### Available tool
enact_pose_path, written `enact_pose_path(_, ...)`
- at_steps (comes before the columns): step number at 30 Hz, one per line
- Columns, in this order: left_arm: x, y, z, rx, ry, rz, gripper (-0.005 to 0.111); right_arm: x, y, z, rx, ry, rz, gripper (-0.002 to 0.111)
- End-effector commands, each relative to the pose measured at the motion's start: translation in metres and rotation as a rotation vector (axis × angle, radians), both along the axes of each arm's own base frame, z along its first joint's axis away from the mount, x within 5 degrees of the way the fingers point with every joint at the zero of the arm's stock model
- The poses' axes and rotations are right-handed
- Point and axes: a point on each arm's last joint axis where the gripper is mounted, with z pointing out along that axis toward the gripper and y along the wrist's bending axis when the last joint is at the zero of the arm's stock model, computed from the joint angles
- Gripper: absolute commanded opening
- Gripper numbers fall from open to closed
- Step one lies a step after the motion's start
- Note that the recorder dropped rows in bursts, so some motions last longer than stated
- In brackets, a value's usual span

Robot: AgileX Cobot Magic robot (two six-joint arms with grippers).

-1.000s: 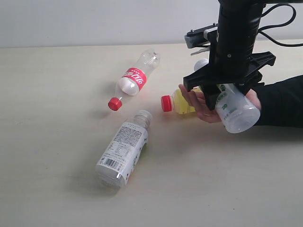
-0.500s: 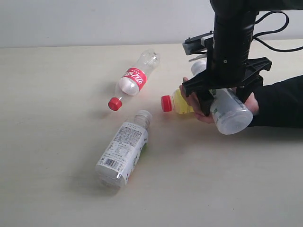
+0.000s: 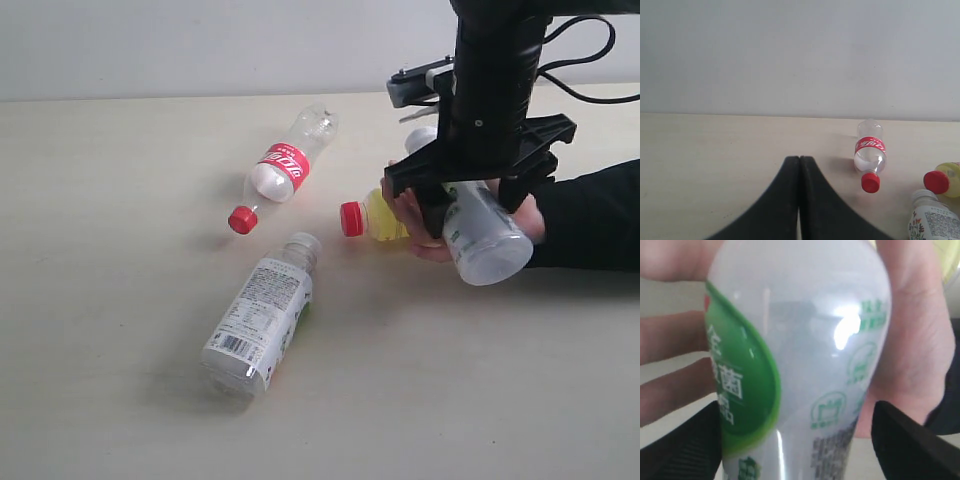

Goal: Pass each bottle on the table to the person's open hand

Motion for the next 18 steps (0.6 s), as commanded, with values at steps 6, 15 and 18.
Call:
enact_pose_path(6, 0.000, 0.000, -0.001, -0.003, -0.002, 0.000, 0.000, -0.006, -0.005, 0.034, 0.045, -0.094, -0.004, 0.075)
enact_pose_path(15, 0.000, 0.000, -0.001, -0.003, -0.002, 0.000, 0.000, -0.040, -0.021, 0.106, 0.127, -0.260, 0.036, 0.056)
enact_pose_path(18, 0.000, 0.000, -0.001, -0.003, -0.002, 0.000, 0.000, -0.085, -0.034, 0.137, 0.301, -0.433, 0.104, 0.002)
